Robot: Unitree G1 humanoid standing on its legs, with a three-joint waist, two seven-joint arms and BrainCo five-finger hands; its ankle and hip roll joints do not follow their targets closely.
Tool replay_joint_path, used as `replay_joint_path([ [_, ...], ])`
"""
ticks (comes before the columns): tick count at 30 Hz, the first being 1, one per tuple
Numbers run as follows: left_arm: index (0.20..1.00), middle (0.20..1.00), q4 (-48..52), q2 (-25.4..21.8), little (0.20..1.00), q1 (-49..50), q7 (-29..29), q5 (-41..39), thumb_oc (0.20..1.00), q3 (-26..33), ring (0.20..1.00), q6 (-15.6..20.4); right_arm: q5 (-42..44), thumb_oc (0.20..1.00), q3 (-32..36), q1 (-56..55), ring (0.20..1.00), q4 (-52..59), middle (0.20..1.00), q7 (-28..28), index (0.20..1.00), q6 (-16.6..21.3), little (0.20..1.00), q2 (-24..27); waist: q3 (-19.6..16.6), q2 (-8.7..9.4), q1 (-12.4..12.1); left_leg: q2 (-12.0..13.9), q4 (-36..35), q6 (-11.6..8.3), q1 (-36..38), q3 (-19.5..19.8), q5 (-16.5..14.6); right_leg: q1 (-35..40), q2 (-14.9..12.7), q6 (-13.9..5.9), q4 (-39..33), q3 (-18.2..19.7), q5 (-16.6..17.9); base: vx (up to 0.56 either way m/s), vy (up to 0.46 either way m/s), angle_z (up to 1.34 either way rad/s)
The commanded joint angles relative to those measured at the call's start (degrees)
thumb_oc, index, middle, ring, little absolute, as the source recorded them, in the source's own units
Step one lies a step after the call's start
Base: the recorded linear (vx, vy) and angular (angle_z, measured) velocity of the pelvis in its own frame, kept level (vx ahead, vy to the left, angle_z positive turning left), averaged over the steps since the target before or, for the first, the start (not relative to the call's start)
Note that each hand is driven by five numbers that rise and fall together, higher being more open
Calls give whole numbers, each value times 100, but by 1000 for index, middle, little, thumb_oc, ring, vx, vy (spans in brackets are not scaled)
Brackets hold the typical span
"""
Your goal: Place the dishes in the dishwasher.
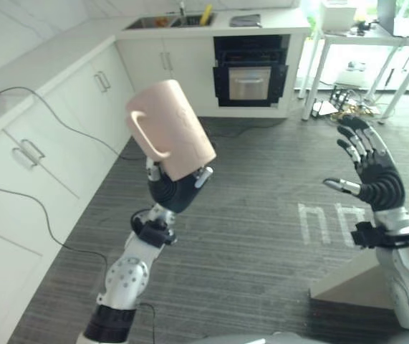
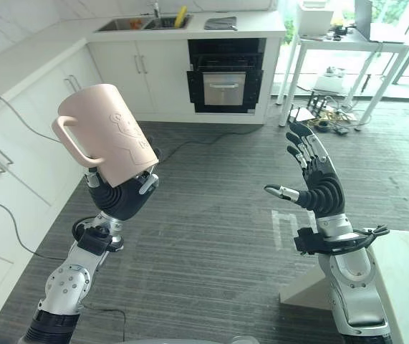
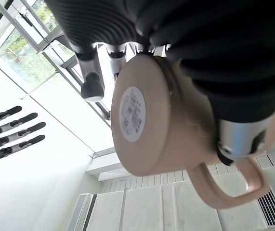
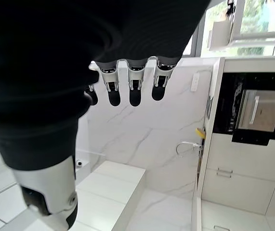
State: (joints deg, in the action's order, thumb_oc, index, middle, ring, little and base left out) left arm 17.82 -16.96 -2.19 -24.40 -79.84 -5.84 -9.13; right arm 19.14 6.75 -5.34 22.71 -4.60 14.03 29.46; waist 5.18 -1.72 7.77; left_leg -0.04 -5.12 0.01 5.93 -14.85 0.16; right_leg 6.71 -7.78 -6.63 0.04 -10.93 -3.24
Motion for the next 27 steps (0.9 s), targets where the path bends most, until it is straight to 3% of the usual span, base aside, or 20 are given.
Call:
replay_joint_path([
  [1, 200, 200, 72, -33, 200, -42, -190, 42, 200, 215, 200, 143, 1, 1000, 65, 161, 1000, -2, 1000, 24, 1000, 265, 1000, 76, -467, 145, 31, 117, 12, -93, 178, 17, 48, -289, 351, 26, -127, 248, 721, 17, 65, -9],
  [2, 200, 200, 263, -140, 200, -21, 20, 708, 200, 86, 200, 744, 701, 1000, -296, 86, 1000, -157, 1000, 56, 1000, -221, 1000, -324, -110, 162, 46, -69, 12, -78, 44, 693, 56, -273, 590, 111, -418, 993, 746, 16, 26, -6],
  [6, 200, 200, 165, -81, 200, -68, 47, 660, 200, 207, 200, 473, 796, 1000, -182, 125, 1000, -206, 1000, 38, 1000, -341, 1000, -284, -246, 187, -10, -81, 12, -45, 32, 797, 49, -289, 641, 156, -322, 931, 672, 41, -32, 9],
  [14, 200, 200, -5, -119, 200, 132, -23, 598, 200, 337, 200, 535, 688, 1000, -202, 13, 1000, -124, 1000, -86, 1000, -176, 1000, -280, -284, 205, 14, 81, 91, -96, 185, 646, 68, -240, 785, 273, -186, 1056, 553, 56, -102, 8],
  [15, 200, 200, -15, -146, 200, 165, -9, 590, 200, 351, 200, 547, 740, 1000, -205, 26, 1000, -109, 1000, -111, 1000, -159, 1000, -254, -252, 236, 18, 167, 417, -170, 119, 620, 57, -245, 816, 328, -118, 1100, 520, 11, -284, -4],
  [16, 200, 200, -20, -164, 200, 170, -23, 603, 200, 317, 200, 595, 837, 1000, -218, 73, 1000, -159, 1000, -154, 1000, -114, 1000, -199, -143, 314, 37, 488, 1598, -411, -350, 503, 526, -237, 907, 503, -54, 1136, 495, 13, -462, 2],
  [17, 200, 200, -22, -90, 200, 215, -59, 728, 200, 243, 200, 669, 880, 1000, -259, 129, 1000, -227, 1000, -266, 1000, -11, 1000, -192, 38, 505, 37, 784, 3262, -412, -1070, 431, 709, -250, 876, 735, 21, 1182, 537, 101, -386, 13],
  [19, 200, 200, -93, -66, 200, 238, -23, 675, 200, 216, 200, 667, 729, 1000, -322, 173, 1000, -312, 1000, -288, 1000, 18, 1000, -273, 165, 421, -47, 684, 2636, -275, -1379, 70, 585, -46, 978, 674, -7, 1234, 409, 228, -66, 35],
  [20, 200, 200, -97, -106, 200, 291, -44, 617, 200, 210, 200, 690, 749, 1000, -355, 181, 1000, -309, 1000, -259, 1000, 7, 1000, -251, 183, 333, -96, 583, 2050, -261, -1381, -71, 664, 57, 1029, 609, -64, 1223, 380, 391, 166, -2],
  [21, 200, 200, -89, -170, 200, 377, -46, 540, 200, 201, 200, 773, 746, 1000, -426, 180, 1000, -291, 1000, -243, 1000, 1, 1000, -207, 200, 163, -200, 431, 973, -289, -1481, -120, 1018, 303, 1157, 524, -146, 1366, 304, 466, 201, -42],
  [22, 200, 200, -72, -224, 200, 421, -38, 479, 200, 232, 200, 797, 769, 1000, -438, 158, 1000, -271, 1000, -258, 1000, -7, 1000, -158, 203, 112, -290, 342, 495, -320, -1574, -80, 1303, 494, 1192, 495, -182, 1454, 247, 368, 151, -74],
  [23, 200, 200, -72, -224, 200, 421, -38, 479, 200, 232, 200, 797, 769, 1000, -438, 158, 1000, -271, 1000, -258, 1000, -7, 1000, -158, 203, 112, -290, 342, 495, -320, -1574, -80, 1303, 494, 1192, 495, -182, 1454, 247, 487, 169, -76],
  [24, 200, 200, -62, -233, 200, 568, -60, 454, 200, 279, 200, 825, 790, 1000, -408, 57, 1000, -285, 1000, -338, 1000, 105, 1000, -105, 160, 90, -489, 211, 36, -404, -1970, 122, 1643, 873, 1201, 466, -199, 1592, 59, 451, 152, -54],
  [27, 200, 200, 16, -263, 200, 755, 40, 421, 200, 317, 200, 881, 883, 1000, -429, 121, 1000, -263, 1000, -366, 1000, 101, 1000, -38, 38, 91, -549, 217, 39, -286, -1865, -126, 1382, 903, 1099, 395, 51, 1611, -15, 513, 244, -72],
])
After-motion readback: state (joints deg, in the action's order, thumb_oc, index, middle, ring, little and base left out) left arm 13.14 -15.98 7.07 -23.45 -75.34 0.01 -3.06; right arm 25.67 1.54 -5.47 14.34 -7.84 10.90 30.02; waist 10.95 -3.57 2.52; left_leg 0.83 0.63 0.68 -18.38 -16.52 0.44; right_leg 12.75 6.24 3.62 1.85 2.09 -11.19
